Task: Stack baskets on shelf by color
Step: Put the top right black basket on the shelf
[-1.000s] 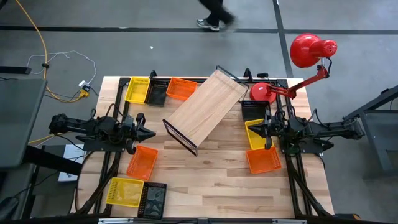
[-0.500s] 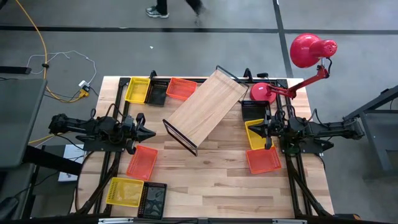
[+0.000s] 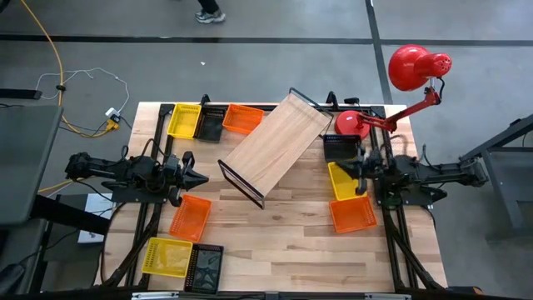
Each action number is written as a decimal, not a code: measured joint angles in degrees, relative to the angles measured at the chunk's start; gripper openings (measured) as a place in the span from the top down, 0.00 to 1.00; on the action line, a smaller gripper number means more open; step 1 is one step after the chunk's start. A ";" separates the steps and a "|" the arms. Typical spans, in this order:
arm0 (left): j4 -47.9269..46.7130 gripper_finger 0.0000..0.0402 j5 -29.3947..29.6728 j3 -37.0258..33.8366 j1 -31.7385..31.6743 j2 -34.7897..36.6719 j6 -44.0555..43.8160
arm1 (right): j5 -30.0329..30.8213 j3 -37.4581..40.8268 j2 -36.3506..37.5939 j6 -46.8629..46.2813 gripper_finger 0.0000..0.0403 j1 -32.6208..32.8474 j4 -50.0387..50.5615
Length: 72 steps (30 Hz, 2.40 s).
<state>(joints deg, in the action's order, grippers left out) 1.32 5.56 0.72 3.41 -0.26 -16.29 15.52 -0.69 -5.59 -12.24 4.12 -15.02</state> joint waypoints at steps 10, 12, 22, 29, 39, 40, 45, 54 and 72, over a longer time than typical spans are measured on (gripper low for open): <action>0.01 0.99 0.00 0.00 -0.01 0.00 0.00 | 8.09 -9.60 -11.06 -5.60 0.93 0.11 8.24; 0.01 0.99 0.00 0.01 -0.01 -0.01 0.00 | 12.77 -14.98 -14.66 -9.00 0.86 0.12 19.30; 0.01 0.99 0.00 0.00 0.00 0.00 0.00 | 27.11 -34.68 -33.57 -47.16 0.61 -3.70 69.43; 0.01 0.99 0.00 -0.01 -0.01 0.01 0.00 | 23.69 -33.80 -42.49 -56.97 0.60 -11.77 75.08; 0.01 0.99 -0.02 0.01 -0.01 -0.01 0.00 | 25.56 -32.02 -54.16 -59.73 0.60 -19.96 72.56; 0.01 0.99 -0.01 0.01 0.01 0.00 0.00 | 25.85 -32.02 -55.05 -59.19 0.60 -20.77 71.50; 0.01 0.99 -0.02 0.01 -0.01 0.01 0.00 | 24.24 -32.02 -59.58 -57.11 0.60 -25.08 69.34; 0.01 0.99 -0.01 0.01 0.01 -0.01 0.00 | 23.09 -32.02 -65.95 -53.05 0.60 -30.62 61.59; 0.01 0.99 -0.02 -0.01 -0.01 -0.01 0.00 | 22.20 -32.02 -73.54 -50.26 0.80 -36.07 59.10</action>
<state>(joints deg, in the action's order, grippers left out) 1.32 5.54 0.71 3.40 -0.27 -16.29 37.72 -32.71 -79.13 -62.50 -31.95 44.08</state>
